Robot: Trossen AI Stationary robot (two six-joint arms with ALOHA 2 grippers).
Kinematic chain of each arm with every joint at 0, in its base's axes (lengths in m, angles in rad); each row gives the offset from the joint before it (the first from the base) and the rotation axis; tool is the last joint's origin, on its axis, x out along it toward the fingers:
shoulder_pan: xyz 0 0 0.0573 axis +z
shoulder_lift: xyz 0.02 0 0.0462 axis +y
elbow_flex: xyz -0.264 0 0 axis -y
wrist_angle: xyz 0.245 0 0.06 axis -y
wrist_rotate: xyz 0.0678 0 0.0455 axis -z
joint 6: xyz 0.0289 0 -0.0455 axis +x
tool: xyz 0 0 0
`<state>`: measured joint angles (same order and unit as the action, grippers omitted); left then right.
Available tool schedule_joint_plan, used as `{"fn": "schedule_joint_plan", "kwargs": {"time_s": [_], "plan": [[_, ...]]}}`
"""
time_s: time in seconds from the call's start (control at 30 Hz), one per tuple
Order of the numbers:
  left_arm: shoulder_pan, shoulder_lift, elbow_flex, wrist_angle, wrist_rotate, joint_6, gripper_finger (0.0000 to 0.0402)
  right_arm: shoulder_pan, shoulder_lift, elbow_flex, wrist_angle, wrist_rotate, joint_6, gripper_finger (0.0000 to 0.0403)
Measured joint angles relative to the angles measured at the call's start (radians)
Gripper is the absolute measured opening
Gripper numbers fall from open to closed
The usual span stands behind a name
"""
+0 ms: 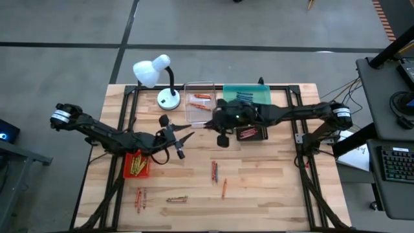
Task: Sort crayons
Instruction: Put the red crayon into the black bin
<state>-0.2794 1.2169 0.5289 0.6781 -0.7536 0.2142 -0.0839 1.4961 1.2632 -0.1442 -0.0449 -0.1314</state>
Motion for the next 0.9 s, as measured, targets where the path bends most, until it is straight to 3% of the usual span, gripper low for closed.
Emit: {"fn": "schedule_joint_plan", "kwargs": {"time_s": [0.23, 0.37, 0.5, 0.63, 0.9], "plan": [[0.000, -0.002, 0.000, -0.069, -0.004, -0.058, 0.0127, -0.085, 0.000, 0.043, -0.594, 0.064, 0.085, 0.0013], [0.000, -0.002, 0.000, -0.075, -0.005, -0.066, 0.0127, -0.122, 0.000, 0.005, -0.823, 0.133, 0.203, 0.0013], [0.000, -0.002, 0.000, -0.075, -0.004, -0.061, 0.0127, -0.145, 0.000, -0.047, -0.873, 0.152, 0.272, 0.0013], [0.000, -0.003, 0.000, -0.074, -0.004, -0.058, 0.0127, -0.151, 0.000, -0.106, -0.850, 0.154, 0.244, 0.0016], [0.000, -0.003, 0.000, -0.074, -0.004, -0.067, 0.0127, -0.167, 0.001, -0.155, -0.798, 0.161, 0.238, 0.0079]]}}
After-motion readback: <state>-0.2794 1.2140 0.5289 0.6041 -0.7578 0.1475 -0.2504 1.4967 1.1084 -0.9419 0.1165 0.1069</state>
